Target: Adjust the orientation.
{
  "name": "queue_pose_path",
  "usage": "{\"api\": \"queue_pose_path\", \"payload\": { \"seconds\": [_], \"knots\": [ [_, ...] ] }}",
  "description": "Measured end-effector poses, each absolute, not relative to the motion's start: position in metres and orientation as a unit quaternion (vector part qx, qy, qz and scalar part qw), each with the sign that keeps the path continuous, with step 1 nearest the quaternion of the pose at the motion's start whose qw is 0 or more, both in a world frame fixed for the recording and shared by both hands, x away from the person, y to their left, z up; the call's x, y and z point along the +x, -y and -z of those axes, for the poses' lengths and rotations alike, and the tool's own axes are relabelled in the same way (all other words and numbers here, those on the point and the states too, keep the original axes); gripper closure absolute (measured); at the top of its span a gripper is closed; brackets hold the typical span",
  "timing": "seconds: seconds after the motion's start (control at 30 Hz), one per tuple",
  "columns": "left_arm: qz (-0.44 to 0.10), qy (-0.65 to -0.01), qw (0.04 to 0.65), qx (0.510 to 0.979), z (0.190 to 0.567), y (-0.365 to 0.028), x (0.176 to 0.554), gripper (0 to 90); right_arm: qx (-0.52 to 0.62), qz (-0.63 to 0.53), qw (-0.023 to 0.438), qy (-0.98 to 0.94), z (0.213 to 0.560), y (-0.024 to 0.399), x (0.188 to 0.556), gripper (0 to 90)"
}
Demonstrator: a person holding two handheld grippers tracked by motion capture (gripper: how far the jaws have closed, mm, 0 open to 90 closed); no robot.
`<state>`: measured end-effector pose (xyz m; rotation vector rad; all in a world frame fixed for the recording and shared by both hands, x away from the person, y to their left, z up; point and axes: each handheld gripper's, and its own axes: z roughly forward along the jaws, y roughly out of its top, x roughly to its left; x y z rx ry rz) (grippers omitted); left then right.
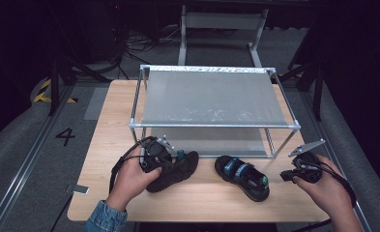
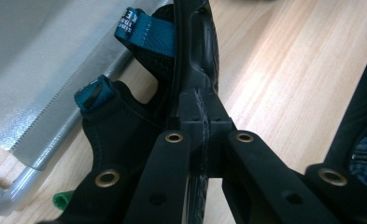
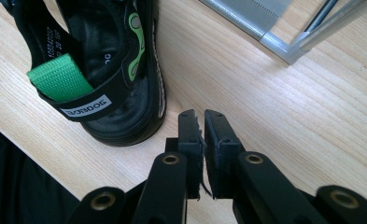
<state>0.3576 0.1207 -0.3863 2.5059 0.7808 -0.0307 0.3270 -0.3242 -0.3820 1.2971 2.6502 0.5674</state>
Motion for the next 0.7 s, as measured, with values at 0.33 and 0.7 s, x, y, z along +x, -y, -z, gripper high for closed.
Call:
{"api": "queue_pose_path", "payload": {
  "seconds": [0.33,0.7],
  "knots": [
    [0.054,-0.257,0.25,0.932,0.384,-0.109,0.342,84.7,0.421,-0.191,0.068,-0.884,0.38,0.32,0.328,84.1],
    [0.085,-0.209,0.203,0.953,0.389,-0.081,0.319,73.1,0.419,-0.196,0.074,-0.884,0.378,0.319,0.328,82.8]
  ]
}}
